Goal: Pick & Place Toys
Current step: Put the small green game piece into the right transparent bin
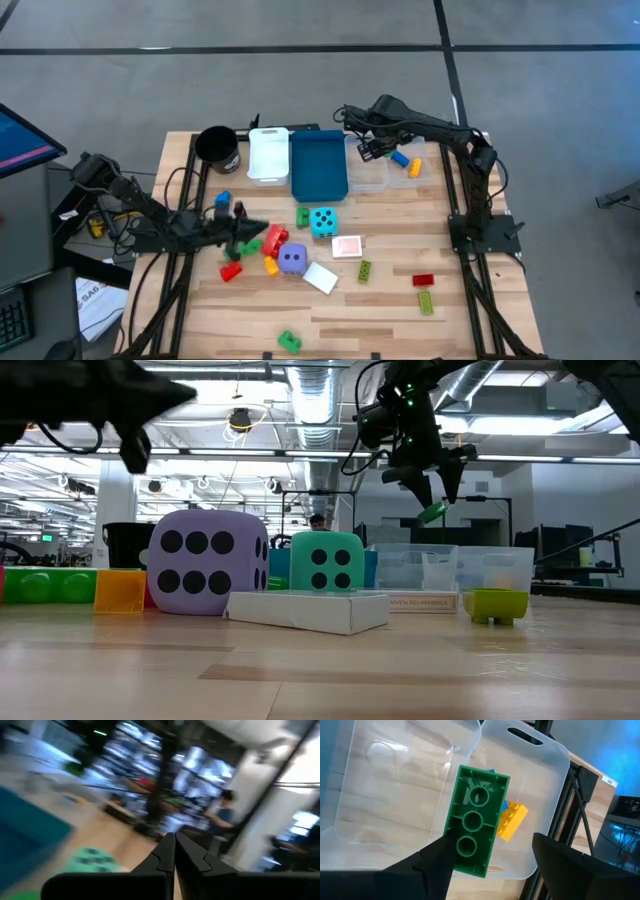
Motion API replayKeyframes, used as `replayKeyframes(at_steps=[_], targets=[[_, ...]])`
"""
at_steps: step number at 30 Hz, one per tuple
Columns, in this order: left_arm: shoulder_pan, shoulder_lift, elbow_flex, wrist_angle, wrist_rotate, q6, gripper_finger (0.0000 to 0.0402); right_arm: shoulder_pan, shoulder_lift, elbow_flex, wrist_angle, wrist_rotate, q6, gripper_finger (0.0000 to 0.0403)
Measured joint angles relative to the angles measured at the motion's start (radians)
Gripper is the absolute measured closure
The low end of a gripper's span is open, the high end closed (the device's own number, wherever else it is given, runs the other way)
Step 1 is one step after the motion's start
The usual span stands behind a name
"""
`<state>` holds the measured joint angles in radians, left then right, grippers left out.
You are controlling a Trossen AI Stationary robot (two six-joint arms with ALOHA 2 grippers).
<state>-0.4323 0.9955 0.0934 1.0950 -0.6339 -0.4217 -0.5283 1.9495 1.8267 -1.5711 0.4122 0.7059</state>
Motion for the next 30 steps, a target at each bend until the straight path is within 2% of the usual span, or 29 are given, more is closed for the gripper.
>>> replayKeyframes(at_steps=[2, 6, 9, 15, 20, 24, 27, 30], targets=[[0.075, 0.0, 0.017, -0.022, 0.052, 0.0, 0.0402, -0.003, 0.0, 0.0, 0.0, 0.0, -0.003, 0.0148], [0.231, 0.0, 0.071, -0.087, 0.243, 0.004, 0.0402, -0.027, -0.004, 0.0, 0.0, -0.042, -0.008, 0.0148], [0.321, 0.0, 0.111, -0.129, 0.323, 0.014, 0.0402, -0.047, -0.017, 0.0, 0.0, -0.09, -0.033, 0.0147], [0.433, 0.0, 0.152, -0.128, 0.351, 0.129, 0.0402, -0.008, -0.086, 0.0, 0.0, -0.185, -0.059, 0.0147], [0.455, 0.0, 0.158, -0.128, 0.352, 0.155, 0.0402, 0.072, -0.207, -0.025, 0.003, -0.18, -0.005, 0.0147], [0.455, 0.0, 0.158, -0.121, 0.363, 0.154, 0.0402, 0.14, -0.38, -0.152, 0.002, -0.111, 0.103, 0.0147], [0.455, 0.0, 0.158, -0.073, 0.424, 0.154, 0.0402, 0.195, -0.543, -0.32, 0.026, -0.047, 0.256, 0.0147], [0.455, 0.0, 0.158, -0.042, 0.495, 0.164, 0.0402, 0.266, -0.703, -0.519, 0.192, 0.035, 0.339, 0.0147]])
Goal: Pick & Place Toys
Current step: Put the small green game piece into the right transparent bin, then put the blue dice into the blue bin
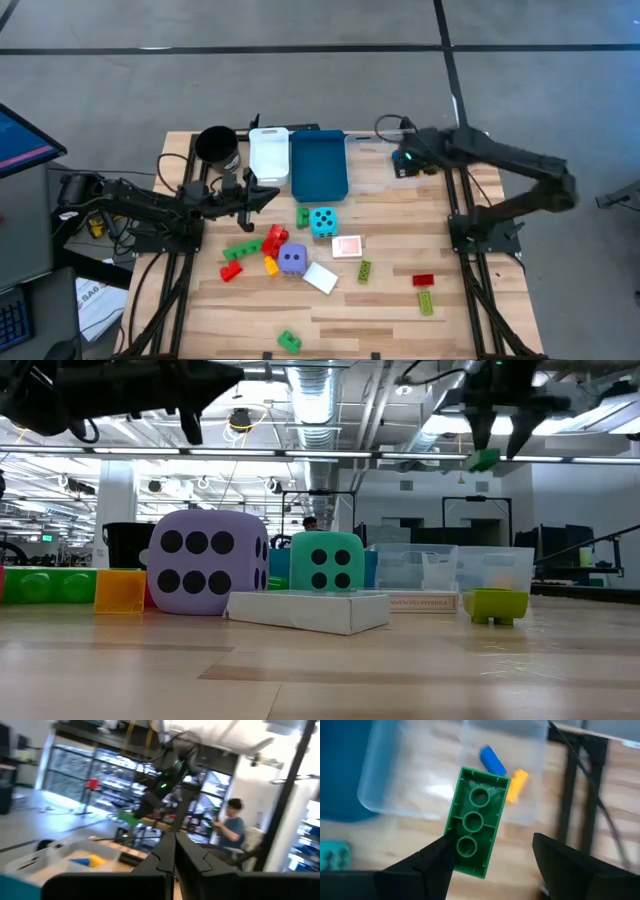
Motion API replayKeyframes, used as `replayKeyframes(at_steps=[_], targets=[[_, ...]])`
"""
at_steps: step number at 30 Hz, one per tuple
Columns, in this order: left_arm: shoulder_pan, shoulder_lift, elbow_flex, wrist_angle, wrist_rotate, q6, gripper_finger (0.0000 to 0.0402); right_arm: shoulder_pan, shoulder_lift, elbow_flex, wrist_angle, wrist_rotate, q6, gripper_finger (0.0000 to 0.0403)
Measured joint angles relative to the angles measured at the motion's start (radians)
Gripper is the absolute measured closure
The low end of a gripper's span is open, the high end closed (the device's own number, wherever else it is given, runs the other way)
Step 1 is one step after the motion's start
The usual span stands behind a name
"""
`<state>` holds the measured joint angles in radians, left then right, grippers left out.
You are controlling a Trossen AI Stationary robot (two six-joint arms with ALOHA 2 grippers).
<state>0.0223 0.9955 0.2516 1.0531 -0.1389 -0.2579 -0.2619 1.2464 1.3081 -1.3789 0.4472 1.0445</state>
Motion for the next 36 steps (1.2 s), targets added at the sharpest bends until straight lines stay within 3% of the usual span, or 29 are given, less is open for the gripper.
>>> replayKeyframes(at_steps=[7, 12, 17, 21, 25, 31, 36], targets=[[0.033, 0.072, 0.111, -0.103, 0.023, 0.015, 0.0402, 0.103, -0.231, -0.393, 0.634, 0.134, -0.154, 0.0147], [0.095, 0.245, 0.266, -0.258, 0.022, 0.015, 0.0402, 0.126, -0.255, -0.542, 0.873, 0.239, -0.285, 0.0147], [0.128, 0.361, 0.327, -0.302, 0.035, 0.015, 0.0402, 0.149, -0.223, -0.561, 0.905, 0.253, -0.348, 0.0147], [0.135, 0.367, 0.328, -0.314, 0.118, 0.015, 0.0402, 0.229, -0.197, -0.561, 0.909, 0.26, -0.375, 0.0147], [0.134, 0.323, 0.327, -0.351, 0.147, 0.016, 0.0402, 0.355, -0.177, -0.561, 0.92, 0.305, -0.361, 0.0147], [0.134, 0.225, 0.324, -0.458, 0.147, 0.017, 0.0402, 0.598, -0.124, -0.562, 0.909, 0.439, -0.216, 0.0147], [0.134, 0.158, 0.323, -0.594, 0.147, 0.018, 0.0402, 0.769, 0.026, -0.561, 0.922, 0.579, -0.124, 0.0147]])
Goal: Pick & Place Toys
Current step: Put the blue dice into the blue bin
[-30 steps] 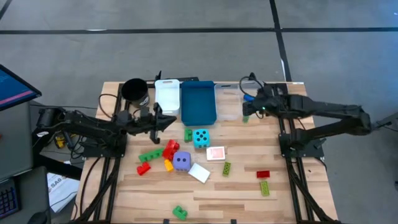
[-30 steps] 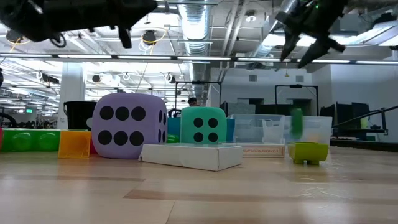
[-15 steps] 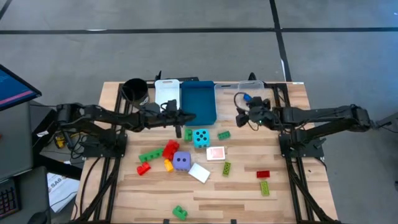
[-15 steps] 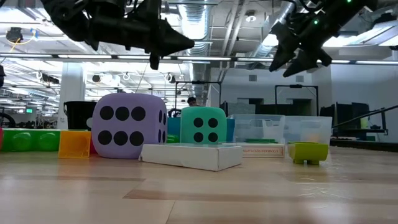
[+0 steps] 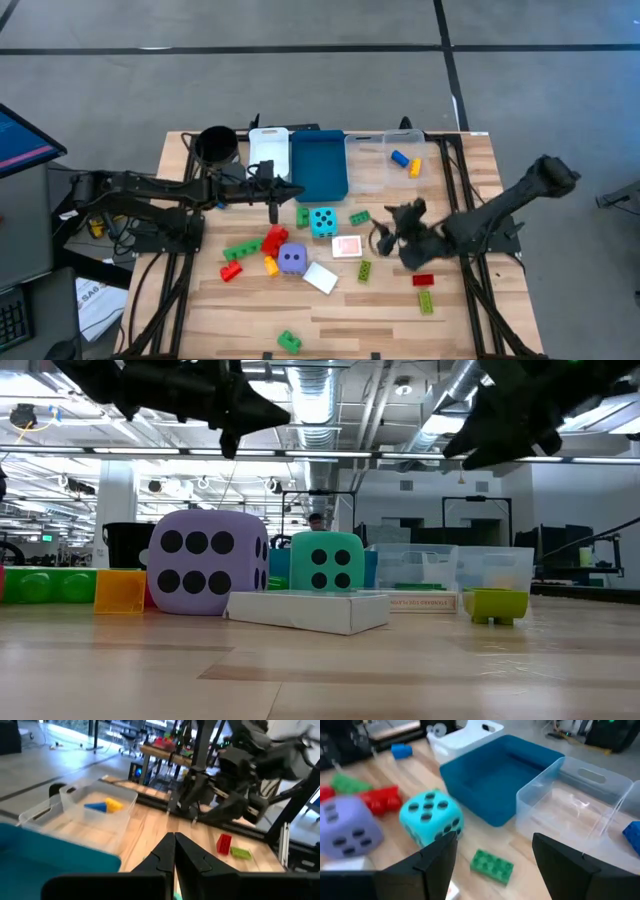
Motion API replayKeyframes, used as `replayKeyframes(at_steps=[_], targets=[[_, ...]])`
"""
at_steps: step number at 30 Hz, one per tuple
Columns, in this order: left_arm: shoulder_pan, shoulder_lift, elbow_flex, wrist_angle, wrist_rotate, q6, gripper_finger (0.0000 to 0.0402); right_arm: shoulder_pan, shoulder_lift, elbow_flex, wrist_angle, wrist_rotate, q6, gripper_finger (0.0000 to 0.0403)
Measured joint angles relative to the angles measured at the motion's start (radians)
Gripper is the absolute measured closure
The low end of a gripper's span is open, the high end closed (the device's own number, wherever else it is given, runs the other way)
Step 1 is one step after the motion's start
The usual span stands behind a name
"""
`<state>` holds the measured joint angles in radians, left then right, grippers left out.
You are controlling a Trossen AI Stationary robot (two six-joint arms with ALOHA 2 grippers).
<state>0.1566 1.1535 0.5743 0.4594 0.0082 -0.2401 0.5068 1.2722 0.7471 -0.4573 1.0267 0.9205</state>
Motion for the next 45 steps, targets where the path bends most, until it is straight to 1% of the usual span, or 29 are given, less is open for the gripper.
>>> replayKeyframes(at_steps=[3, 6, 9, 11, 17, 25, 29, 32, 34, 41, 45], targets=[[0.0, -0.019, 0.0, -0.045, 0.0, 0.0, 0.0402, 0.053, 0.12, 0.0, 0.003, 0.047, 0.071, 0.0147], [0.0, -0.023, 0.0, -0.066, 0.0, -0.002, 0.0402, 0.071, 0.228, 0.0, 0.003, 0.054, 0.19, 0.0147], [0.0, -0.022, 0.0, -0.069, 0.0, -0.001, 0.0402, 0.076, 0.303, 0.0, 0.016, 0.048, 0.276, 0.0147], [0.0, -0.022, 0.0, -0.073, 0.0, -0.001, 0.0402, 0.077, 0.331, 0.0, 0.035, 0.048, 0.278, 0.0147], [0.0, -0.021, 0.0, -0.078, 0.0, -0.001, 0.0402, 0.065, 0.318, 0.0, 0.031, 0.048, 0.175, 0.0147], [0.0, -0.021, 0.0, -0.078, 0.0, 0.0, 0.0402, -0.011, 0.263, 0.0, -0.094, 0.047, 0.171, 0.0148], [0.0, -0.021, 0.0, -0.078, 0.0, 0.0, 0.0402, -0.061, 0.242, 0.0, -0.091, 0.041, 0.156, 0.0148], [0.0, -0.021, 0.0, -0.078, 0.0, 0.0, 0.0402, -0.107, 0.22, 0.0, -0.078, 0.001, 0.116, 0.0148], [0.0, -0.021, 0.0, -0.079, 0.0, 0.0, 0.0402, -0.147, 0.2, 0.0, -0.057, -0.05, 0.06, 0.0148], [0.0, -0.021, 0.0, -0.079, 0.0, 0.0, 0.0402, -0.309, 0.118, 0.0, 0.093, -0.317, -0.306, 0.0153], [0.0, -0.021, 0.0, -0.084, 0.0, 0.0, 0.0402, -0.377, 0.077, 0.0, 0.117, -0.467, -0.446, 0.0173]])
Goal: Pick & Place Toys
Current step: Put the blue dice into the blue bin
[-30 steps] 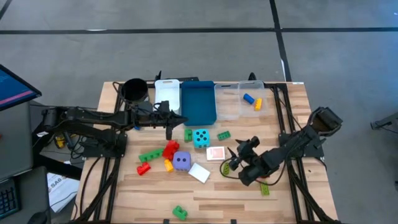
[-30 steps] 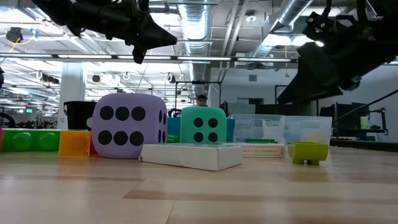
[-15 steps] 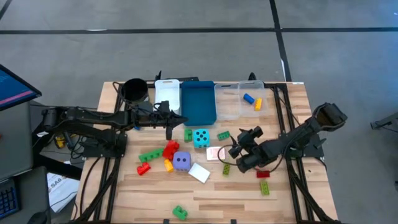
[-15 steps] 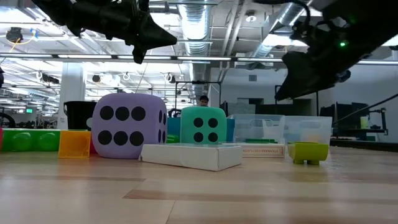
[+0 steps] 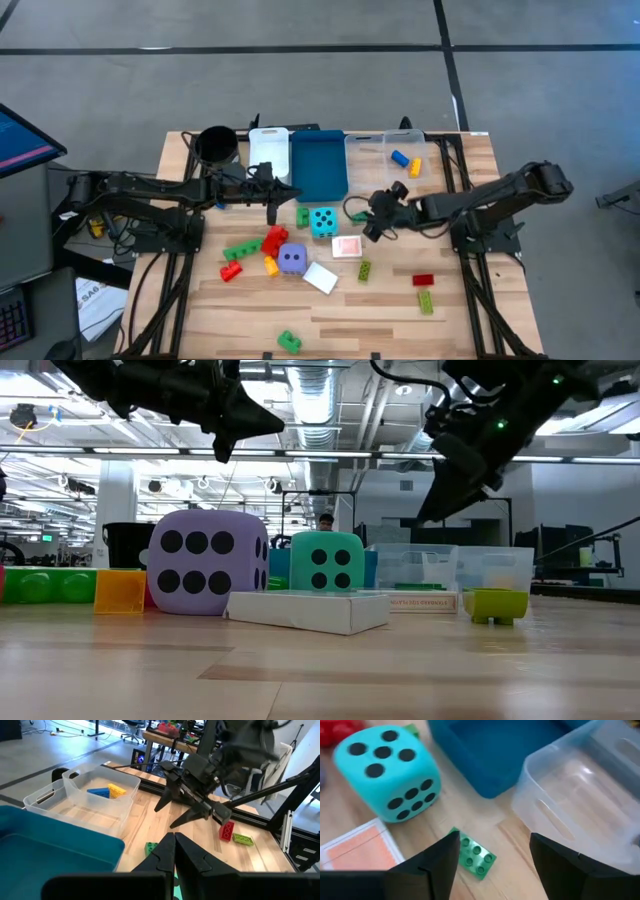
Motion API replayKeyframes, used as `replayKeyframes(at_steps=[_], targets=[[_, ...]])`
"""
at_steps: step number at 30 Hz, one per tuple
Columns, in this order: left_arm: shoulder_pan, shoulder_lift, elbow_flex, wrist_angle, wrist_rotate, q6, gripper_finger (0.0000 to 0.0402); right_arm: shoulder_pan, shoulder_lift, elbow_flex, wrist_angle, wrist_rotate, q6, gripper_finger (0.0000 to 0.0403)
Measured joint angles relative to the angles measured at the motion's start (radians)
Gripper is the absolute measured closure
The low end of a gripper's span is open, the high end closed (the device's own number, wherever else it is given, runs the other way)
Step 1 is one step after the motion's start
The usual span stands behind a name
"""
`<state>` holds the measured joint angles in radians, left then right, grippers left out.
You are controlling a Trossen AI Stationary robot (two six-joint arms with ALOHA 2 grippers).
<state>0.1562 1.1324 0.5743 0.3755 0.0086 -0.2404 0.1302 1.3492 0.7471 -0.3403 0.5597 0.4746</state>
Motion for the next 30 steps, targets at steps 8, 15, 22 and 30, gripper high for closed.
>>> replayKeyframes(at_steps=[8, 15, 22, 30], targets=[[0.0, 0.0, 0.0, -0.003, 0.0, 0.0, 0.0402, -0.073, -0.088, -0.143, 0.116, -0.15, -0.067, 0.0204], [0.0, 0.0, 0.0, -0.003, 0.0, 0.0, 0.0402, -0.148, -0.181, -0.381, 0.434, -0.35, -0.095, 0.0201], [0.0, 0.0, 0.0, -0.002, 0.0, 0.0, 0.0402, -0.169, -0.192, -0.529, 0.794, -0.375, -0.24, 0.0186], [0.0, 0.0, 0.0, -0.002, 0.0, -0.002, 0.0402, -0.18, -0.191, -0.588, 0.824, -0.378, -0.367, 0.0172]])
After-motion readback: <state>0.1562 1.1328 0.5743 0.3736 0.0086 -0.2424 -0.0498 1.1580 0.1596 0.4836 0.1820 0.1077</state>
